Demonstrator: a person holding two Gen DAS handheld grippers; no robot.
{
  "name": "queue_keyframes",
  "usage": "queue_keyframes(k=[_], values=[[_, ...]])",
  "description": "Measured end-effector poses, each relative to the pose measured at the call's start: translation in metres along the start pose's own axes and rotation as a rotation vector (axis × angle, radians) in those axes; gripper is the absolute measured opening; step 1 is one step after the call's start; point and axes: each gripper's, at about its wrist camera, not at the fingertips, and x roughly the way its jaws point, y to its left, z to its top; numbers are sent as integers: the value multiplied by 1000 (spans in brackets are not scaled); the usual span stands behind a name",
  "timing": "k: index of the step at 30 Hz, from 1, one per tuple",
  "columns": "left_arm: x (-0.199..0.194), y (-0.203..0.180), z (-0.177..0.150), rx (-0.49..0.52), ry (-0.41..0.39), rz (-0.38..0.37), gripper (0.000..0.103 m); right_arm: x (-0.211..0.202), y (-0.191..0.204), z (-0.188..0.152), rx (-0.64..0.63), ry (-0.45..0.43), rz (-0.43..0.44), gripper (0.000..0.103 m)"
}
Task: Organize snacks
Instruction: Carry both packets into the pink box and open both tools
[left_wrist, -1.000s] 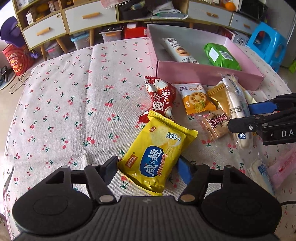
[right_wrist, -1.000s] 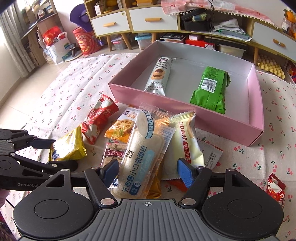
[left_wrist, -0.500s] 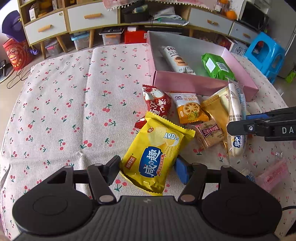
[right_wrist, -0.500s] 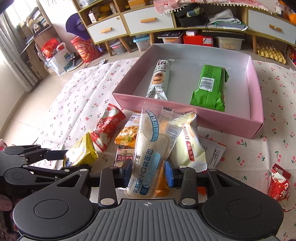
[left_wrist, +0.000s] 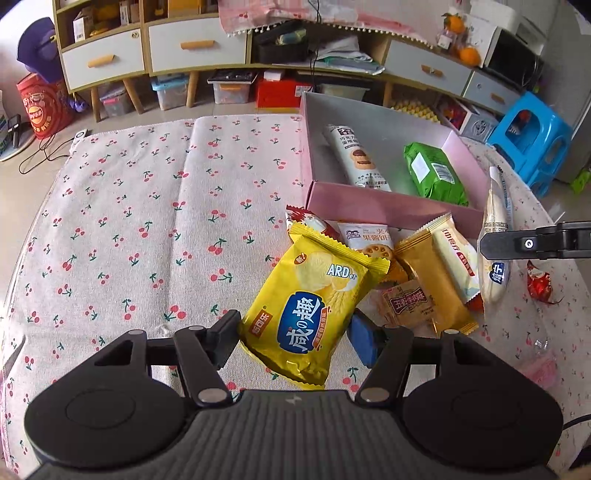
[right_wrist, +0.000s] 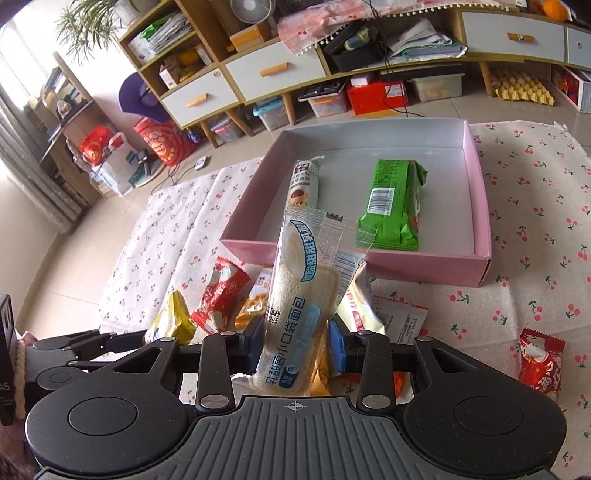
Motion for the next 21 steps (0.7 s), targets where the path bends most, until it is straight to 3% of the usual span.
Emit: queue_keyframes(k=[9,21], values=[[4,-16,15,-63,-26,-19,59,-14,-35,26,91,-69,-27,35],[29,-59,68,-55,-80,-26,59,-13,-87,59,173,-181,-111,35]])
